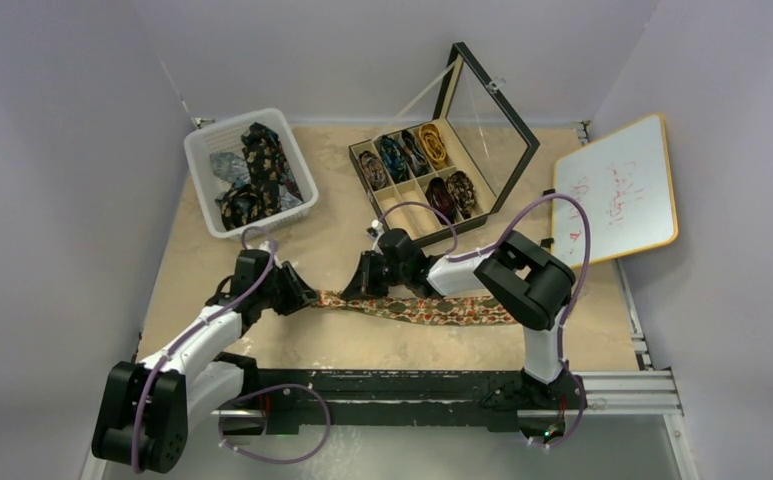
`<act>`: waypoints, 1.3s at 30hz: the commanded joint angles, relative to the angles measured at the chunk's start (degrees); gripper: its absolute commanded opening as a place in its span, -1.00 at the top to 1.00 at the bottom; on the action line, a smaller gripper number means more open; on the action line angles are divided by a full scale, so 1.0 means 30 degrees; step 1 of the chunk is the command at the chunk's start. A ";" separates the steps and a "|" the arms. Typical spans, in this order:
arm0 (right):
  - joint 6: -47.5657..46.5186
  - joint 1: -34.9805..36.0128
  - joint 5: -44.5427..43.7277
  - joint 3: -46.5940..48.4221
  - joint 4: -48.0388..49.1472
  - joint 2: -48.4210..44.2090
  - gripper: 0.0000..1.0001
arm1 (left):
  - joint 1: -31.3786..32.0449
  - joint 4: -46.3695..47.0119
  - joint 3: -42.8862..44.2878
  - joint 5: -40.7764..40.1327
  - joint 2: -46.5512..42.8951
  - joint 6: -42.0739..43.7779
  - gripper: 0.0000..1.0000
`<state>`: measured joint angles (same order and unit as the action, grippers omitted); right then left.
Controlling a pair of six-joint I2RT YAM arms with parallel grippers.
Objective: Roll the ties
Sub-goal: Roll the tie at the center of the board.
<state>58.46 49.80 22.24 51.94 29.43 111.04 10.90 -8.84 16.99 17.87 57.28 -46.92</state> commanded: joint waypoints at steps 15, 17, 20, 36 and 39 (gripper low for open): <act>-0.1938 -0.0078 -0.1342 0.0488 -0.2792 -0.1449 0.95 | -0.0147 -0.0098 0.0431 -0.0028 -0.1099 0.0861 -0.03; -0.2006 -0.0078 -0.1522 0.0469 -0.2928 -0.1337 0.95 | -0.0146 0.0077 0.0452 0.0023 -0.1089 0.0966 -0.06; -0.2159 -0.0093 -0.1775 0.0440 -0.2955 -0.1389 0.95 | -0.0146 0.0220 0.0465 0.0096 -0.1266 0.1168 -0.11; -0.2791 -0.0284 -0.1496 0.1138 -0.3174 -0.0338 0.93 | -0.0215 0.1686 0.0145 0.1364 0.0230 0.2371 0.00; -0.2937 -0.0288 -0.1495 0.1291 -0.3282 -0.0215 0.92 | -0.0219 0.1992 0.0226 0.1724 0.0475 0.2510 0.05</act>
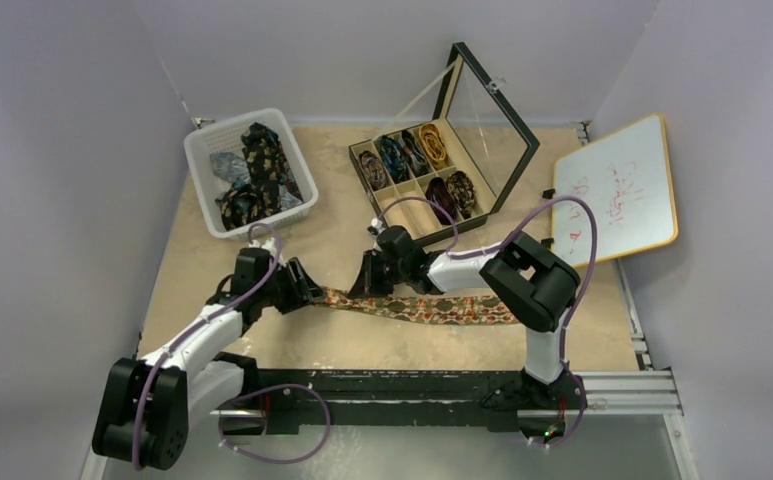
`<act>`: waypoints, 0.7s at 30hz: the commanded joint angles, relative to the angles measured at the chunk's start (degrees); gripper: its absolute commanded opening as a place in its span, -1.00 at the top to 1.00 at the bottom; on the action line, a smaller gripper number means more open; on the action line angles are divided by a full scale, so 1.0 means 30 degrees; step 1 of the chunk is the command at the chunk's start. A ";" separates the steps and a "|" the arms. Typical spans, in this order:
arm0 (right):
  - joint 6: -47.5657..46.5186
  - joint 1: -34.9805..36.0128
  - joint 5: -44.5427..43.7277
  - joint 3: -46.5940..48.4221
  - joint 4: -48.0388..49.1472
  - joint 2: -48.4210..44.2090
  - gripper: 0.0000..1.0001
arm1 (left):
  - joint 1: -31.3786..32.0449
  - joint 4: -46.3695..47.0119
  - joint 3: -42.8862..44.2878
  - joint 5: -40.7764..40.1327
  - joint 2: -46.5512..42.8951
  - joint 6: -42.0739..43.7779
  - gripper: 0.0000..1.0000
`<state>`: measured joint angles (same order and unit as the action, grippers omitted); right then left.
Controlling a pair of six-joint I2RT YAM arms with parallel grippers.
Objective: Roll the ties
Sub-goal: Roll the tie at the center of the board.
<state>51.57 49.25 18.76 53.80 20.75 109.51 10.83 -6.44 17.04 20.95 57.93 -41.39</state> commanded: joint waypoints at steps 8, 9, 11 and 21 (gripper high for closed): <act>-0.1093 -0.0164 -0.0138 0.1009 -0.0638 0.0679 0.92 | -0.0182 0.1805 0.0135 0.1423 0.0743 0.0855 0.19; -0.1160 -0.0170 -0.0118 0.1049 -0.0673 0.0721 0.92 | -0.0182 0.1847 0.0189 0.1578 0.0891 0.0899 0.21; -0.1257 -0.0205 -0.0027 0.1102 -0.0677 0.0787 0.91 | -0.0182 0.1853 0.0288 0.1589 0.1161 0.0954 0.27; -0.2302 -0.0314 0.0492 0.1789 -0.0953 0.0901 0.84 | -0.0182 0.1101 0.0385 0.0882 0.0735 -0.0511 1.00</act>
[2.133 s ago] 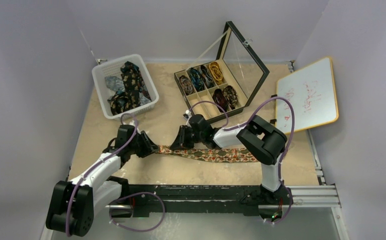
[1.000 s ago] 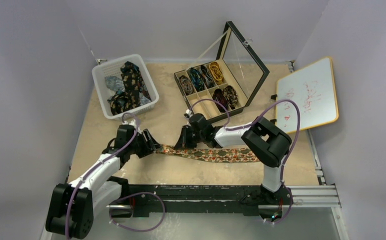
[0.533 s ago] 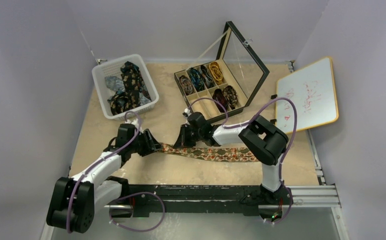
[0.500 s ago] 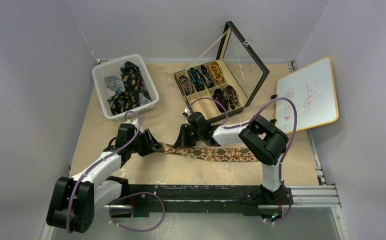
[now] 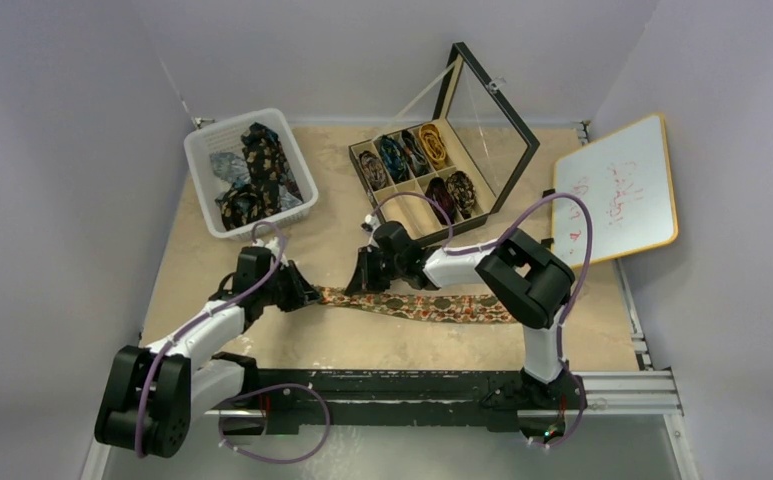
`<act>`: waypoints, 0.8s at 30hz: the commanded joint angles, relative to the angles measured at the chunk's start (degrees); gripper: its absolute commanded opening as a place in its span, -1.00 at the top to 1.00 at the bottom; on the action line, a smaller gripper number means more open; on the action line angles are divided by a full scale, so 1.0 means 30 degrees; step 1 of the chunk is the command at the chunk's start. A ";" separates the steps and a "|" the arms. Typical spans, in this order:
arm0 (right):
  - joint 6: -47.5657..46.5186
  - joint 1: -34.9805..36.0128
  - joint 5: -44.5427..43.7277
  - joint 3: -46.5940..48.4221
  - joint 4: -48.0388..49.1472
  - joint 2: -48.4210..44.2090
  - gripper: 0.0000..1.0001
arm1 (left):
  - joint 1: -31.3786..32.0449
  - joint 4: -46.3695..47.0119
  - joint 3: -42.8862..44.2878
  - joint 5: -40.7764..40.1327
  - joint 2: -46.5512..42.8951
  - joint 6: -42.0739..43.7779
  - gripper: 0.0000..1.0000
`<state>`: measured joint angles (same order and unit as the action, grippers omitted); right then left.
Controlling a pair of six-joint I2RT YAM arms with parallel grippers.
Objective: Roll the ties
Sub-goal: Roll the tie at the center of the board.
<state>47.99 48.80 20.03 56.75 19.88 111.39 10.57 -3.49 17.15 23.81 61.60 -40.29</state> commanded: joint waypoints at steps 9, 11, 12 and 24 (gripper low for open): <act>-0.3183 -0.0180 0.0599 0.0932 -0.1283 -0.1559 0.32 | -0.0051 -0.4654 -0.0332 -0.1061 -0.3241 -0.4382 1.00; -0.3902 -0.0158 0.0408 0.0884 -0.1717 -0.2271 0.20 | 0.0068 -0.5748 -0.0333 -0.1197 -0.3928 -0.4940 1.00; -0.4263 -0.0160 0.0324 0.0777 -0.1794 -0.2624 0.14 | 0.0204 -0.6239 -0.0352 -0.1250 -0.4316 -0.5220 1.00; -0.7049 -0.0156 -0.1168 -0.2365 0.0544 -0.7758 -0.54 | 0.4007 -1.0353 0.0345 -0.6573 -0.6563 -0.9127 1.00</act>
<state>31.33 48.58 19.92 52.69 17.89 91.79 22.20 -31.48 16.53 11.00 40.86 -64.71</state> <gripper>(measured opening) 0.745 0.040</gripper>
